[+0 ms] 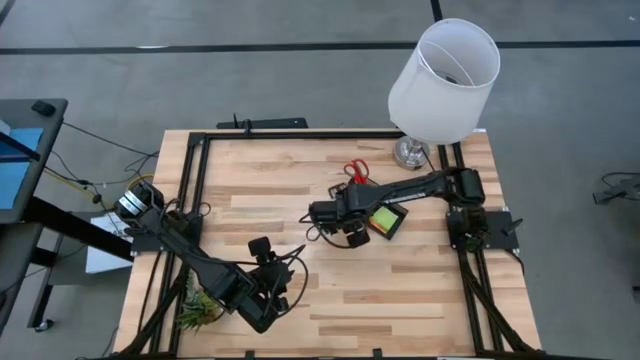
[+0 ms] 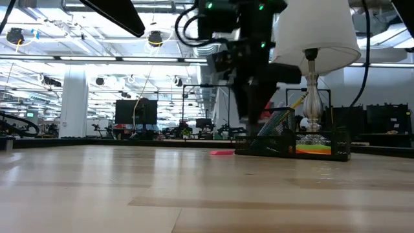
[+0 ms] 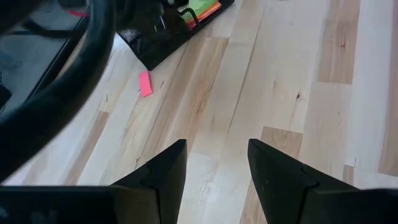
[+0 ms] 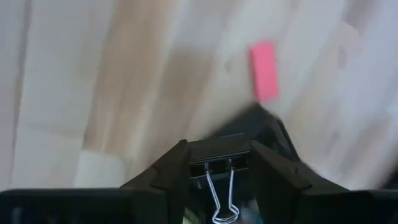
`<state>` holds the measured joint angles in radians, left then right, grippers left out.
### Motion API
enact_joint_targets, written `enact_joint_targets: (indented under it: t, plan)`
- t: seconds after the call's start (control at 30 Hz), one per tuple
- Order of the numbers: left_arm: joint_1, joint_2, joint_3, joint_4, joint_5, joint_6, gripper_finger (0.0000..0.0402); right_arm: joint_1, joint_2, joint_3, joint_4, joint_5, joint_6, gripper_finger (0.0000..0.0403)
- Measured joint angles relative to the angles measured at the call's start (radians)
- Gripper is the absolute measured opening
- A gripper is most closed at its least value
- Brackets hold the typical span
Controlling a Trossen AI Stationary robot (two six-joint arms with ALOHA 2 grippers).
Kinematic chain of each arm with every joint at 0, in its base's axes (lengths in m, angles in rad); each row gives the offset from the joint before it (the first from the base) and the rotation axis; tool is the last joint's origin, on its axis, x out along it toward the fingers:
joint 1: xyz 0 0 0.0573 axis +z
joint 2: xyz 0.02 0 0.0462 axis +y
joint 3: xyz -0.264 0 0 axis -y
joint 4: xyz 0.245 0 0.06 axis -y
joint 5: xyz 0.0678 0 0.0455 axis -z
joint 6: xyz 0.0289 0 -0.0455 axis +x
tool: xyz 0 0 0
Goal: Pick and place office supplies into organizer
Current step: Put the binder clip into the desk organizer, then put the eraser into the desk organizer
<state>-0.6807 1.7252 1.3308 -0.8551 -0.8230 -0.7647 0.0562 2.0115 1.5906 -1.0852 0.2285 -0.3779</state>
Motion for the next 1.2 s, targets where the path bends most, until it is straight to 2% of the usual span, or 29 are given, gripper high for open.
enact_joint_targets:
  t: [0.17,0.4,0.5,0.77,0.9,1.2]
  plan:
    - [0.0,0.0,0.0,0.0,0.0,0.0,0.0165,-0.011,-0.008,0.002,-0.04,0.063,0.064,0.0158]
    - [-0.001,0.0,0.0,0.0,0.0,0.0,0.0165,-0.067,0.014,-0.013,-0.019,0.085,0.064,0.0129]
    - [-0.006,0.0,0.0,0.0,0.0,0.001,0.0165,-0.106,0.022,-0.005,0.029,0.087,0.065,0.0132]
    - [-0.029,0.0,0.0,0.0,0.001,0.002,0.0165,-0.171,0.061,-0.011,0.009,0.062,0.064,0.0207]
    - [-0.032,0.0,0.0,0.0,0.001,0.0,0.0165,-0.171,0.077,-0.007,0.012,0.07,0.063,0.0226]
    - [-0.032,0.0,0.0,0.001,0.0,-0.008,0.0165,-0.125,0.09,0.006,-0.025,0.06,0.062,0.021]
